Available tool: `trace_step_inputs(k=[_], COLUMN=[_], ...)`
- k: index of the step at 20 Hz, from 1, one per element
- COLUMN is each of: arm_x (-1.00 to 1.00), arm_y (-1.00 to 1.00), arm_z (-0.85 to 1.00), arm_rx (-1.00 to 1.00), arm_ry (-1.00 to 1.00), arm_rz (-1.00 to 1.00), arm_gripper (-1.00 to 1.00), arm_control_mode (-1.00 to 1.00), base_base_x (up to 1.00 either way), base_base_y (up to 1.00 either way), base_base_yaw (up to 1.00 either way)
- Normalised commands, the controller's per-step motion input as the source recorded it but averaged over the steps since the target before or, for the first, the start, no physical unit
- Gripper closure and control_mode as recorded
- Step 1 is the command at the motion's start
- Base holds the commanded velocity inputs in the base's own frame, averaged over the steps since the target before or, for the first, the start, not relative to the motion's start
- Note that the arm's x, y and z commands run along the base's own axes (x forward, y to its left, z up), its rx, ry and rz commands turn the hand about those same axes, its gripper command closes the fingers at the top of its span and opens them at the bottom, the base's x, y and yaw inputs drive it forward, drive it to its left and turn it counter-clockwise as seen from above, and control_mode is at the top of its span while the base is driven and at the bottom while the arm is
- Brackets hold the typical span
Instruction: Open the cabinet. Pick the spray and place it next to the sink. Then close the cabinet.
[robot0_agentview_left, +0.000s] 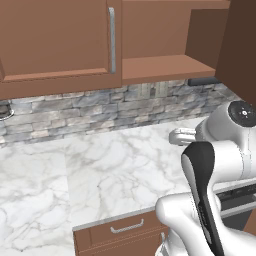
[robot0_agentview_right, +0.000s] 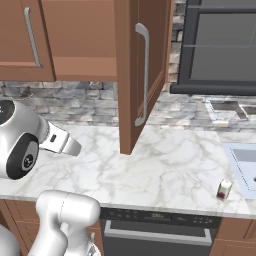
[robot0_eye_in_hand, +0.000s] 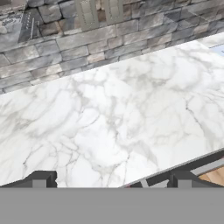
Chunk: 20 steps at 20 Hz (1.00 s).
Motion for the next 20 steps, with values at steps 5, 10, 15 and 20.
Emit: trace_step_inputs(k=[5, 10, 15, 20], arm_x=[-0.46, -0.30, -0.07, 0.04], arm_y=[0.00, 0.00, -0.12, -0.08], arm_z=[0.00, 0.05, 0.24, 0.03], arm_rx=[0.00, 0.00, 0.00, -0.10], arm_ry=[-0.12, -0.05, 0.00, -0.14], arm_rz=[0.00, 0.00, 0.00, -0.01], arm_gripper=[-1.00, -1.00, -1.00, -1.00], arm_control_mode=[-1.00, -1.00, -1.00, -1.00], base_base_x=[0.00, 0.00, 0.00, 0.00], base_base_y=[0.00, 0.00, 0.00, 0.00], base_base_yaw=[0.00, 0.00, 0.00, 0.00])
